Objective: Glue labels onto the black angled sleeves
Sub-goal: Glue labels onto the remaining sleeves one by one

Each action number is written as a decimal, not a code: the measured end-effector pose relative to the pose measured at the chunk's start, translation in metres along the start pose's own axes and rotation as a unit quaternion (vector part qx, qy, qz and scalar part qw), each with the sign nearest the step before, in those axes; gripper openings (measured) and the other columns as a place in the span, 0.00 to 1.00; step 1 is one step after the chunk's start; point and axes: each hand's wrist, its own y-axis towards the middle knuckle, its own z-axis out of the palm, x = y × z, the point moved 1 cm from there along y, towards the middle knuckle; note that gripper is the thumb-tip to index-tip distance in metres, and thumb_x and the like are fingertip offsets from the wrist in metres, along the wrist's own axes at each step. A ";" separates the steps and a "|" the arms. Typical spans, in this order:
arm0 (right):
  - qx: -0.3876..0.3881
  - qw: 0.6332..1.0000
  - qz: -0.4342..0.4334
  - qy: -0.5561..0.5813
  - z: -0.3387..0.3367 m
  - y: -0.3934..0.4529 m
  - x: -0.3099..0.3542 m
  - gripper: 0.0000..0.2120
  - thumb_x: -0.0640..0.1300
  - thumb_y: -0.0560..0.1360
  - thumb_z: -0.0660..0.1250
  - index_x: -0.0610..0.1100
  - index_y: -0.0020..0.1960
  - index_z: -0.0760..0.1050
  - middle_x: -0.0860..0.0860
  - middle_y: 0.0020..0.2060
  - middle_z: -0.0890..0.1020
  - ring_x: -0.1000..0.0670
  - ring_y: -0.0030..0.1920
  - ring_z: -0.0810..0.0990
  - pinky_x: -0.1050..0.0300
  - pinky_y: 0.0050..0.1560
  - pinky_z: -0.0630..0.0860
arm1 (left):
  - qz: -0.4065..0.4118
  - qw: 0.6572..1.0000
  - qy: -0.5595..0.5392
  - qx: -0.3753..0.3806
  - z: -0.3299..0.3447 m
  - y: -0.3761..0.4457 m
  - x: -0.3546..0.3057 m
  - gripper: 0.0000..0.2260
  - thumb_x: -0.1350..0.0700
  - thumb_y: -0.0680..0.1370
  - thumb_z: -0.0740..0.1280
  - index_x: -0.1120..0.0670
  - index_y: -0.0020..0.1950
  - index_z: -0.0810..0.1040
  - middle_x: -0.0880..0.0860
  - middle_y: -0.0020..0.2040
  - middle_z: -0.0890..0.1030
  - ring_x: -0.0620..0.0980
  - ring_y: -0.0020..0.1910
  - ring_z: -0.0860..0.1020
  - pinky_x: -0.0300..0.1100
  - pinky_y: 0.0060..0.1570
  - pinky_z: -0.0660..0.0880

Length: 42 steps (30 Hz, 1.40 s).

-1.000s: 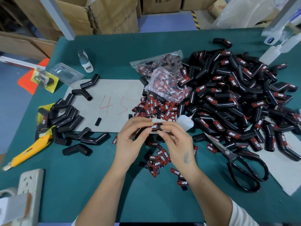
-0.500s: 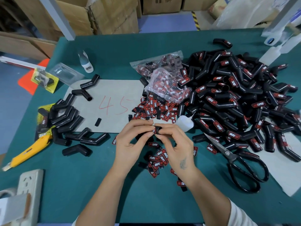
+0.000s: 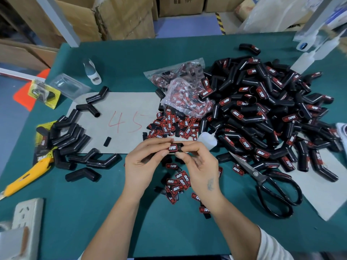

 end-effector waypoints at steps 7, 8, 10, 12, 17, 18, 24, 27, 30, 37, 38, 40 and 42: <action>-0.061 0.973 -0.209 -0.075 -0.013 -0.006 0.025 0.06 0.37 0.79 0.73 0.45 0.52 0.78 0.55 0.60 0.81 0.49 0.58 0.83 0.59 0.50 0.82 | -0.032 0.989 -0.146 0.007 -0.001 0.002 0.002 0.20 0.45 0.85 0.65 0.51 0.75 0.76 0.60 0.73 0.76 0.66 0.73 0.73 0.55 0.68 0.74; -0.086 0.963 -0.244 -0.073 -0.022 -0.004 0.032 0.06 0.38 0.80 0.73 0.46 0.53 0.77 0.53 0.60 0.81 0.45 0.57 0.83 0.55 0.48 0.82 | -0.037 0.988 -0.147 0.000 -0.002 0.003 0.002 0.18 0.46 0.86 0.64 0.50 0.75 0.76 0.60 0.74 0.76 0.66 0.73 0.73 0.53 0.66 0.76; -0.140 0.945 -0.290 -0.061 -0.045 0.008 0.044 0.10 0.38 0.81 0.72 0.50 0.55 0.76 0.51 0.61 0.81 0.39 0.55 0.83 0.44 0.45 0.83 | -0.040 0.994 -0.104 -0.004 -0.003 0.003 0.005 0.16 0.49 0.87 0.61 0.50 0.72 0.79 0.60 0.72 0.77 0.65 0.71 0.75 0.54 0.62 0.78; -0.176 0.943 -0.282 -0.010 -0.072 0.028 0.052 0.15 0.35 0.81 0.71 0.52 0.61 0.74 0.50 0.61 0.80 0.40 0.56 0.84 0.42 0.52 0.84 | -0.041 0.998 -0.036 0.008 -0.002 0.002 0.011 0.14 0.50 0.87 0.61 0.52 0.68 0.82 0.58 0.68 0.79 0.63 0.69 0.76 0.62 0.60 0.79; -0.217 0.937 -0.148 -0.229 -0.114 0.080 0.050 0.15 0.39 0.82 0.70 0.50 0.67 0.77 0.64 0.58 0.77 0.57 0.58 0.80 0.60 0.58 0.80 | -0.050 0.996 0.071 0.020 0.004 0.004 0.025 0.11 0.55 0.85 0.65 0.48 0.63 0.85 0.50 0.64 0.81 0.56 0.67 0.78 0.55 0.64 0.78; -0.201 0.921 -0.153 -0.298 -0.117 0.089 0.046 0.13 0.40 0.82 0.69 0.47 0.65 0.79 0.60 0.58 0.78 0.58 0.57 0.79 0.63 0.57 0.79 | -0.044 0.995 0.087 0.023 0.004 0.005 0.025 0.12 0.57 0.85 0.65 0.44 0.62 0.84 0.50 0.63 0.81 0.56 0.66 0.78 0.49 0.63 0.78; -0.159 0.786 -0.144 -0.580 -0.121 0.107 0.029 0.15 0.47 0.82 0.68 0.46 0.67 0.80 0.49 0.64 0.81 0.40 0.65 0.75 0.43 0.60 0.73 | -0.013 0.983 0.176 0.041 0.003 0.007 0.023 0.13 0.64 0.84 0.67 0.48 0.60 0.85 0.46 0.59 0.83 0.50 0.63 0.81 0.34 0.59 0.74; -0.195 0.794 -0.194 -0.542 -0.116 0.090 0.030 0.16 0.44 0.82 0.69 0.46 0.70 0.79 0.45 0.67 0.78 0.39 0.67 0.74 0.42 0.64 0.72 | -0.005 0.975 0.221 0.029 0.001 0.008 0.019 0.12 0.67 0.83 0.68 0.52 0.59 0.86 0.45 0.59 0.83 0.50 0.62 0.81 0.42 0.62 0.76; -0.165 0.833 -0.269 -0.454 -0.104 0.070 0.029 0.15 0.40 0.84 0.68 0.43 0.70 0.78 0.43 0.63 0.79 0.42 0.65 0.75 0.44 0.65 0.74 | 0.032 0.952 0.305 -0.015 -0.017 0.013 0.012 0.11 0.66 0.82 0.68 0.55 0.59 0.86 0.46 0.59 0.82 0.50 0.62 0.79 0.46 0.62 0.75; 0.021 0.959 -0.052 -0.279 -0.093 0.050 0.013 0.20 0.59 0.87 0.54 0.55 0.76 0.70 0.60 0.63 0.80 0.56 0.65 0.79 0.49 0.66 0.77 | -0.130 0.819 0.553 -0.085 -0.107 0.003 0.007 0.14 0.50 0.75 0.79 0.53 0.57 0.85 0.55 0.57 0.77 0.61 0.58 0.72 0.57 0.58 0.71; 0.045 0.964 -0.028 -0.262 -0.095 0.051 0.012 0.24 0.63 0.85 0.56 0.55 0.77 0.69 0.60 0.64 0.80 0.57 0.65 0.79 0.54 0.66 0.77 | -0.151 0.805 0.570 -0.059 -0.113 -0.003 0.007 0.17 0.47 0.73 0.80 0.54 0.57 0.84 0.55 0.57 0.77 0.61 0.59 0.71 0.57 0.57 0.69; 0.082 0.962 -0.001 -0.261 -0.099 0.052 0.010 0.31 0.66 0.79 0.65 0.54 0.78 0.67 0.59 0.66 0.79 0.59 0.65 0.78 0.67 0.62 0.74 | -0.173 0.784 0.596 -0.014 -0.120 -0.013 0.008 0.21 0.47 0.70 0.82 0.54 0.58 0.85 0.55 0.58 0.77 0.61 0.59 0.70 0.56 0.58 0.67; 0.116 0.948 0.022 -0.295 -0.097 0.052 0.008 0.38 0.63 0.73 0.75 0.54 0.78 0.66 0.57 0.66 0.77 0.62 0.63 0.77 0.71 0.59 0.73 | -0.173 0.772 0.612 0.006 -0.122 -0.019 0.007 0.19 0.51 0.70 0.83 0.56 0.58 0.85 0.54 0.58 0.77 0.61 0.59 0.70 0.55 0.58 0.66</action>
